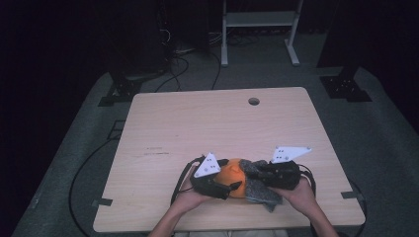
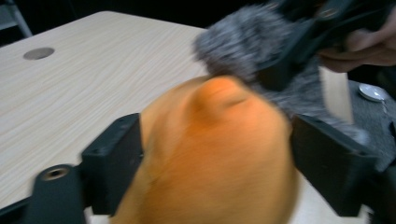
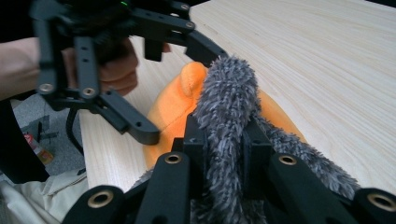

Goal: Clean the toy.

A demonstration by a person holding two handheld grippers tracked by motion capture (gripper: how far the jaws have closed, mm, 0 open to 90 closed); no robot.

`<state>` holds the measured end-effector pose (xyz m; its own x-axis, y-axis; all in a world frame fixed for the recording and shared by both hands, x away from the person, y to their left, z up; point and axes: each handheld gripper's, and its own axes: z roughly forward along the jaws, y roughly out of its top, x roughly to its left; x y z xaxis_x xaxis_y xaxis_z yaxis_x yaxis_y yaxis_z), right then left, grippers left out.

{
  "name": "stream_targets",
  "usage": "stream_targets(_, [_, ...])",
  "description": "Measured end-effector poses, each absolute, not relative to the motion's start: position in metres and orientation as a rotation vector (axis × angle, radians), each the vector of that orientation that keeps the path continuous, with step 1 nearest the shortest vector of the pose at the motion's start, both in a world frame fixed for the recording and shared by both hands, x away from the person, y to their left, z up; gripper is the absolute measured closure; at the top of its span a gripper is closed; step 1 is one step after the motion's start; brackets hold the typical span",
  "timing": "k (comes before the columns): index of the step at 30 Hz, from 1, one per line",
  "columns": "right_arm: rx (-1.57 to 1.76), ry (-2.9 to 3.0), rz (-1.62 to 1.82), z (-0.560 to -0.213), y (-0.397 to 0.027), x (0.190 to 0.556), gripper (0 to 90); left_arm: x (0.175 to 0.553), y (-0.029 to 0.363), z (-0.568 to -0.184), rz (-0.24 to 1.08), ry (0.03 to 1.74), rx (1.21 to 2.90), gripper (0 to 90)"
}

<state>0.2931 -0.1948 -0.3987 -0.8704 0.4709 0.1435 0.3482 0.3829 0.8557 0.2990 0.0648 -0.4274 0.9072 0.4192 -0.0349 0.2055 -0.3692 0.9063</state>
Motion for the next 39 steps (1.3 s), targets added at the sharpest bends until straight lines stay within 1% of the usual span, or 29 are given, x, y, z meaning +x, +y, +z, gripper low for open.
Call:
stream_targets(2, [0.744, 2.512, 1.496, -0.4, -0.194, 0.294, 75.5, 0.301, 0.065, -0.432, 0.203, 0.462, 1.955, 16.1])
stream_targets(3, [0.746, 2.514, 1.5, -0.401, -0.195, 0.295, 75.5, 0.3, 0.066, -0.431, 0.212, 0.448, 1.968, 19.5])
stream_targets(4, [0.757, 2.518, 1.5, -0.402, -0.196, 0.296, 75.6, 0.298, 0.067, -0.429, 0.229, 0.447, 1.977, 25.7])
stream_targets(5, [0.769, 2.517, 1.492, -0.403, -0.198, 0.297, 75.6, 0.298, 0.068, -0.427, 0.239, 0.455, 1.981, 29.9])
stream_targets(7, [0.802, 2.506, 1.454, -0.406, -0.203, 0.3, 75.5, 0.296, 0.071, -0.421, 0.266, 0.475, 1.972, 34.8])
stream_targets(10, [0.863, 2.487, 1.386, -0.408, -0.209, 0.304, 75.3, 0.294, 0.075, -0.409, 0.303, 0.497, 1.948, 37.2])
stream_targets(12, [0.865, 2.475, 1.45, -0.406, -0.208, 0.302, 75.3, 0.293, 0.075, -0.402, 0.326, 0.503, 1.975, 37.5])
stream_targets(14, [0.799, 2.454, 1.574, -0.396, -0.203, 0.296, 75.3, 0.293, 0.072, -0.404, 0.319, 0.509, 1.988, 37.5])
stream_targets(16, [0.748, 2.46, 1.592, -0.39, -0.192, 0.293, 75.3, 0.291, 0.067, -0.406, 0.316, 0.492, 1.992, 36.1])
stream_targets(18, [0.728, 2.484, 1.515, -0.396, -0.185, 0.293, 75.3, 0.293, 0.068, -0.406, 0.312, 0.483, 2.014, 29.2])
stream_targets(19, [0.751, 2.496, 1.526, -0.401, -0.186, 0.295, 75.4, 0.295, 0.071, -0.406, 0.287, 0.485, 2.007, 25.4])
stream_targets(21, [0.774, 2.507, 1.524, -0.407, -0.188, 0.297, 75.4, 0.301, 0.079, -0.408, 0.253, 0.51, 1.992, 20.8])
stream_targets(22, [0.782, 2.509, 1.504, -0.407, -0.188, 0.297, 75.4, 0.307, 0.084, -0.409, 0.201, 0.53, 1.986, 18.6])
stream_targets(25, [0.797, 2.52, 1.479, -0.412, -0.187, 0.299, 75.3, 0.311, 0.087, -0.414, 0.152, 0.547, 1.979, 18.0])
stream_targets(26, [0.801, 2.521, 1.481, -0.413, -0.187, 0.3, 75.3, 0.31, 0.087, -0.416, 0.151, 0.549, 1.98, 19.0])
stream_targets(28, [0.802, 2.521, 1.457, -0.413, -0.186, 0.3, 75.2, 0.308, 0.083, -0.419, 0.181, 0.565, 1.974, 26.2])
stream_targets(30, [0.831, 2.513, 1.456, -0.411, -0.189, 0.302, 75.1, 0.305, 0.079, -0.418, 0.222, 0.593, 1.966, 30.7])
stream_targets(33, [0.813, 2.462, 1.551, -0.4, -0.193, 0.297, 74.9, 0.301, 0.072, -0.417, 0.244, 0.596, 1.962, 31.4])
stream_targets(35, [0.771, 2.45, 1.615, -0.393, -0.19, 0.292, 74.8, 0.298, 0.067, -0.415, 0.236, 0.566, 1.969, 29.5])
stream_targets(38, [0.772, 2.49, 1.563, -0.4, -0.185, 0.292, 75.1, 0.298, 0.067, -0.413, 0.213, 0.494, 2.014, 18.2])
stream_targets(39, [0.798, 2.497, 1.569, -0.404, -0.187, 0.294, 75.2, 0.301, 0.072, -0.412, 0.187, 0.486, 2.005, 16.9])
